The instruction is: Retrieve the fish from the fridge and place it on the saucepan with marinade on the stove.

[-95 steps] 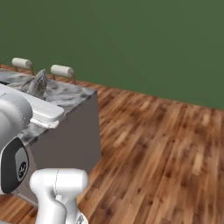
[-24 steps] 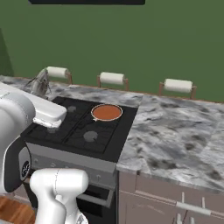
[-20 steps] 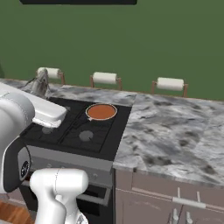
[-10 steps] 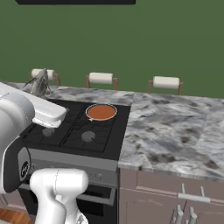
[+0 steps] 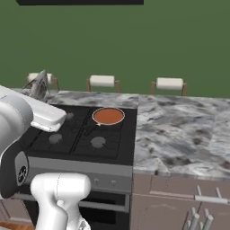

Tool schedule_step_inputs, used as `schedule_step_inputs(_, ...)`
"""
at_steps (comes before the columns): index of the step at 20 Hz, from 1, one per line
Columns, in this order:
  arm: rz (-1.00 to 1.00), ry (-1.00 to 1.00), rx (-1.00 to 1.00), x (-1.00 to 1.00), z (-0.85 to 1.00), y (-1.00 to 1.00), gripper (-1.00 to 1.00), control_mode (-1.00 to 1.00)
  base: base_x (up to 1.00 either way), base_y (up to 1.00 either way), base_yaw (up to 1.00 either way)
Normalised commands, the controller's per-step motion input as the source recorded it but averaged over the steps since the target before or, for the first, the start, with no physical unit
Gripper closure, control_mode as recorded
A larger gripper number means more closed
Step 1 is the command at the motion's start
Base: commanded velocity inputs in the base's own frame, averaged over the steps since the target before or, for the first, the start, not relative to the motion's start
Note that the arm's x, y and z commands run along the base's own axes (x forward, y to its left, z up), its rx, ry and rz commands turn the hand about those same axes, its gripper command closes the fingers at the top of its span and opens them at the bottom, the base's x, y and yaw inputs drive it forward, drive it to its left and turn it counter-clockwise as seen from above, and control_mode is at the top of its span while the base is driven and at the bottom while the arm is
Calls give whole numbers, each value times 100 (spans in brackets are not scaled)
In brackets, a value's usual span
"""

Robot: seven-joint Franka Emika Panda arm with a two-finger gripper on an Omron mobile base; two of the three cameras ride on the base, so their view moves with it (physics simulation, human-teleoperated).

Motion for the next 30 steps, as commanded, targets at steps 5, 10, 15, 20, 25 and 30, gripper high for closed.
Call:
schedule_step_inputs(5,0,0,0,0,0,0,100,100,46,0,-15)
schedule_step_inputs(10,0,0,0,0,0,0,100,100,55,0,-9)
schedule_step_inputs(15,0,0,0,0,0,0,100,100,68,6,-1)
schedule_step_inputs(20,0,0,0,0,0,0,100,100,84,1,0)
schedule_step_inputs(25,0,0,0,0,0,0,100,100,64,0,0)
schedule_step_inputs(30,0,0,0,0,0,0,100,100,16,0,0)
